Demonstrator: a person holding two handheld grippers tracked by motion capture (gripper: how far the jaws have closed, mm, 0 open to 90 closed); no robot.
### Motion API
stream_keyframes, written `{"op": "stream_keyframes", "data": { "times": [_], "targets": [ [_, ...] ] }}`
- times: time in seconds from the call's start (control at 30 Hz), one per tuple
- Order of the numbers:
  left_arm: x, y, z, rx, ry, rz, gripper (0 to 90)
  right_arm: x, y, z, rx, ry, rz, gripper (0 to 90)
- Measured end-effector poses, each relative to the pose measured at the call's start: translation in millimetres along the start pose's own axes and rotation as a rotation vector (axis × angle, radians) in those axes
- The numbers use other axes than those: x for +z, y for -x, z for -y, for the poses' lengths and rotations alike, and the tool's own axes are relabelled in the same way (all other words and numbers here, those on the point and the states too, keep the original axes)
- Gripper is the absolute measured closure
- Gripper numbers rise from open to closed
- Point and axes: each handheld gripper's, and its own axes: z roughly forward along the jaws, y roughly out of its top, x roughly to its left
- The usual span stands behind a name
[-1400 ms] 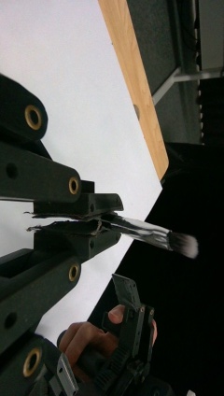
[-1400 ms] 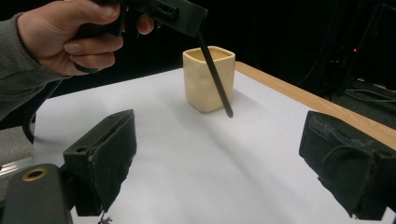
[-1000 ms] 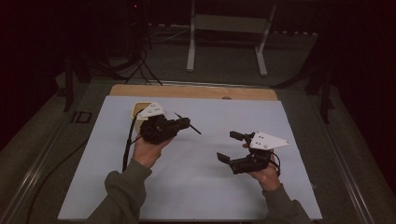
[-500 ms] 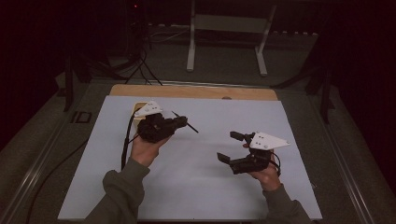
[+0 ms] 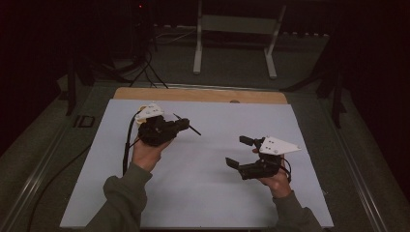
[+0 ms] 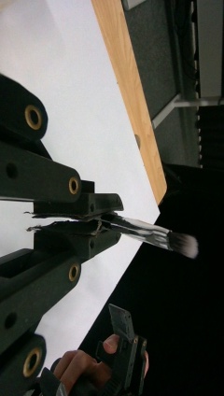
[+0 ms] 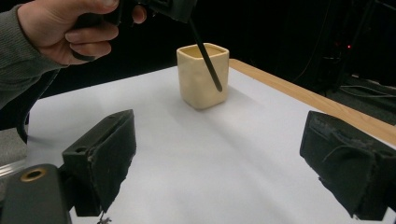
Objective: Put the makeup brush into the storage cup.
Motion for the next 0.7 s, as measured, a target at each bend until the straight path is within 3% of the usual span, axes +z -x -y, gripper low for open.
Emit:
{"op": "stream_keyframes", "data": {
  "times": [0.7],
  "targets": [
    [-7.8,-7.7,-0.4,0.001,0.0,-0.055,86.1,-2.0,1.6,1.4,0.002,-0.009,0.008,10.5]
  ]
}}
